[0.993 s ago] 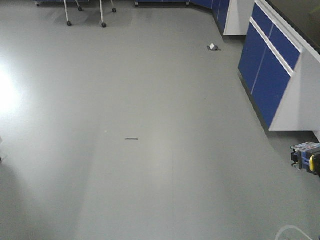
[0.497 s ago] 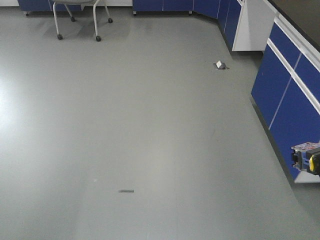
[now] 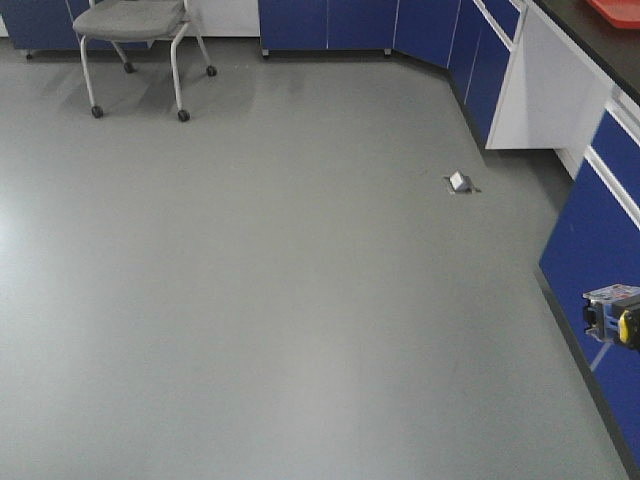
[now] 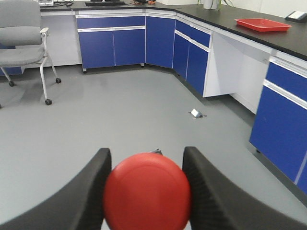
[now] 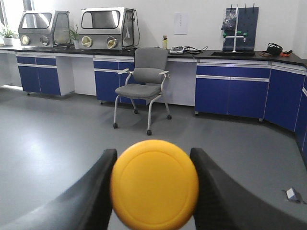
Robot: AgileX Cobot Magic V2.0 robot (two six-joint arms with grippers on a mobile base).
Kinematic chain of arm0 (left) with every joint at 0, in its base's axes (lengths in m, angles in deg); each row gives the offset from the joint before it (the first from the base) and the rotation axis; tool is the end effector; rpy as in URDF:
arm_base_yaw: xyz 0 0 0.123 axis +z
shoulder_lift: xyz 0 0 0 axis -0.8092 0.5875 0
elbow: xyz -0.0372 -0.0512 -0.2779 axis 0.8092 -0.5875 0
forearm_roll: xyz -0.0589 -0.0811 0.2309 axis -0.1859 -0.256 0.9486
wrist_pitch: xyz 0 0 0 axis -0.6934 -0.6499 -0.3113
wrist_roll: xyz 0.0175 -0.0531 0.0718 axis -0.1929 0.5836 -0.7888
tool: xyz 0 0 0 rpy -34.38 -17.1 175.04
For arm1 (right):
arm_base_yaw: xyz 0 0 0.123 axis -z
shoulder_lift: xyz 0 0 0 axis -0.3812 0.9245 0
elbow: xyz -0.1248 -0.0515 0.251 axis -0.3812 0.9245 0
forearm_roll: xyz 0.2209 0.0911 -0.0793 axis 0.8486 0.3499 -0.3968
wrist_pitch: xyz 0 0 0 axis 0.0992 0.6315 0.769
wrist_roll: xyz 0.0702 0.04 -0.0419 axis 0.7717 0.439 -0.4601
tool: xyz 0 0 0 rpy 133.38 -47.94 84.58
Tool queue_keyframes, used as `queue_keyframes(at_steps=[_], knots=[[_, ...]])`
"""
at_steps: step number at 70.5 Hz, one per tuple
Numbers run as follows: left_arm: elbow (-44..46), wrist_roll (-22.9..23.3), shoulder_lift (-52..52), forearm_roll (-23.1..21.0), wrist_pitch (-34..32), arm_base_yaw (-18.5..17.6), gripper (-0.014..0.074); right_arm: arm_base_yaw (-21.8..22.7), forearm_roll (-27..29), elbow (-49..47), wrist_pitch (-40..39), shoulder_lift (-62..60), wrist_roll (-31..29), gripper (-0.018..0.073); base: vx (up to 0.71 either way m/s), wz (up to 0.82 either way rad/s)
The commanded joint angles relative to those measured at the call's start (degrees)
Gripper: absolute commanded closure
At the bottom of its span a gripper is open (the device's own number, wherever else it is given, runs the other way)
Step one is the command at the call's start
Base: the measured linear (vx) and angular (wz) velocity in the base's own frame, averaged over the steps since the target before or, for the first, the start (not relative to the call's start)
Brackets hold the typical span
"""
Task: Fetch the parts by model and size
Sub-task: 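Drive the base to the bench with the red tray, holding both buttons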
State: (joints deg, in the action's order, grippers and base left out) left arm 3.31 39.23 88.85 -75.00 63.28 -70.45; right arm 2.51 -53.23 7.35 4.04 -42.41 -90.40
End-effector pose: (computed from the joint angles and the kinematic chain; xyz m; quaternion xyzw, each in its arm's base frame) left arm 0.0327 -0.0054 0.2830 0.0667 0.7620 -0.0993 0.6364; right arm 0.0590 0.0226 0.2896 -0.1271 0.6956 0.1263 0.6958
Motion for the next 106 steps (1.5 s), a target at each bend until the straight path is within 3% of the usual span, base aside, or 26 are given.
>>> queue_keyframes(at_steps=[1,106], knots=[[1.41,0.05,0.77,-0.07,-4.62,0.03,0.0604,0.29,-0.14,-1.76,-4.84,0.82,-0.5,0.0569,0.82,0.0],[1.41,0.05,0.77,-0.07,-4.62,0.03,0.0604,0.29,-0.14,-1.76,-4.81,0.82,-0.5,0.0569,0.78,0.0]])
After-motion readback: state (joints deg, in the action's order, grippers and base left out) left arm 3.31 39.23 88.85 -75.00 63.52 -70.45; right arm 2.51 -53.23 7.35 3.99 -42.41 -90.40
